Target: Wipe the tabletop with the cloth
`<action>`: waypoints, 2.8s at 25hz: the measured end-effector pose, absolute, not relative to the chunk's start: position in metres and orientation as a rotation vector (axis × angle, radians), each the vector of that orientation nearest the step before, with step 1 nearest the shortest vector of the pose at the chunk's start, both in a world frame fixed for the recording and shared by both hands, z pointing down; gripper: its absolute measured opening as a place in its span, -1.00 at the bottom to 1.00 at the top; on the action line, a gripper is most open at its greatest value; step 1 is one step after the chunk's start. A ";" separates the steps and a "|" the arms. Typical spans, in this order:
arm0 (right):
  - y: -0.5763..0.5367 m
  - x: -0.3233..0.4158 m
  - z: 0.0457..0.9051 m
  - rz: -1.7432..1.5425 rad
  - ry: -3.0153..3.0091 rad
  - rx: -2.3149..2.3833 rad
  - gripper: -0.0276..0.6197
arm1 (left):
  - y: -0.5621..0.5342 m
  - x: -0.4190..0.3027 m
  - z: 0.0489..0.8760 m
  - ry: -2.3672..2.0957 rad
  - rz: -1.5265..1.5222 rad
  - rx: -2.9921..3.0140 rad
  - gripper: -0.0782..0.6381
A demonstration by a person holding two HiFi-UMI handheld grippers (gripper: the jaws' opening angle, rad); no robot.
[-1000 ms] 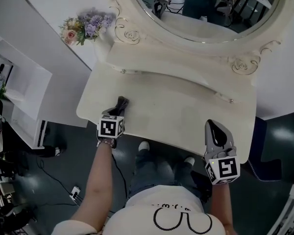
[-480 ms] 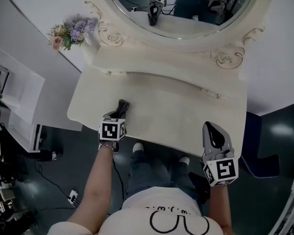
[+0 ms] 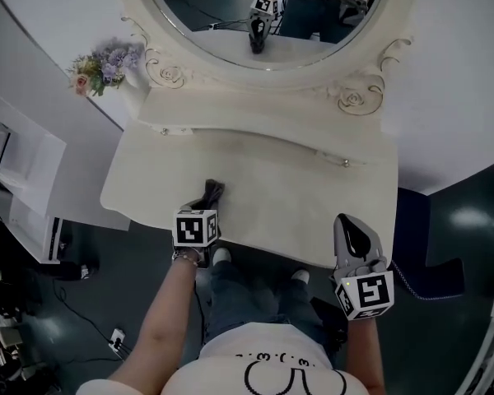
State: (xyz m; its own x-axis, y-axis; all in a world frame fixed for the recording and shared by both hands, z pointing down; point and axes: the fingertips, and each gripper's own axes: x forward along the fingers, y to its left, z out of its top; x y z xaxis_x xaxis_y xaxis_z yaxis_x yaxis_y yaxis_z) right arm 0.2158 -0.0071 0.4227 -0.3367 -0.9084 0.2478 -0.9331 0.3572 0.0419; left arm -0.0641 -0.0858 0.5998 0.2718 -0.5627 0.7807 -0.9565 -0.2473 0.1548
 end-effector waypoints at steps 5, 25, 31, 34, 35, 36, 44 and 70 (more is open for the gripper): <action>0.000 0.239 0.425 0.173 -2.383 1.679 -0.91 | -0.077 -0.022 0.598 -1.312 0.768 1.928 -0.55; 0.033 0.358 0.433 0.215 -2.248 1.900 -0.91 | -0.046 0.134 0.596 -1.081 0.584 1.918 -0.55; 0.048 0.397 0.435 0.235 -2.191 1.979 -0.91 | -0.031 0.186 0.596 -0.993 0.569 1.928 -0.55; 0.055 0.414 0.437 0.245 -2.162 2.008 -0.91 | -0.024 0.213 0.595 -0.943 0.552 1.924 -0.55; 0.058 0.419 0.437 0.248 -2.152 2.017 -0.91 | -0.021 0.223 0.594 -0.922 0.545 1.923 -0.55; 0.060 0.424 0.438 0.252 -2.143 2.027 -0.91 | -0.019 0.232 0.594 -0.902 0.540 1.922 -0.55; 0.084 0.461 0.447 0.284 -2.055 2.105 -0.91 | 0.000 0.294 0.593 -0.784 0.540 1.939 -0.55; 0.164 0.528 0.451 0.316 -1.821 2.288 -0.91 | 0.113 0.473 0.579 -0.229 0.578 2.030 -0.55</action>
State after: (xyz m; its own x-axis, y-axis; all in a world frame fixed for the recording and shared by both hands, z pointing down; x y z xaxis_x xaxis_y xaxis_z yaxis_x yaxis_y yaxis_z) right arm 0.5283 0.1639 0.4508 0.2181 -0.9324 0.2883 -0.9750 -0.2210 0.0228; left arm 0.4732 0.1130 0.5793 0.8692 0.0743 0.4888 -0.3893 -0.5065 0.7694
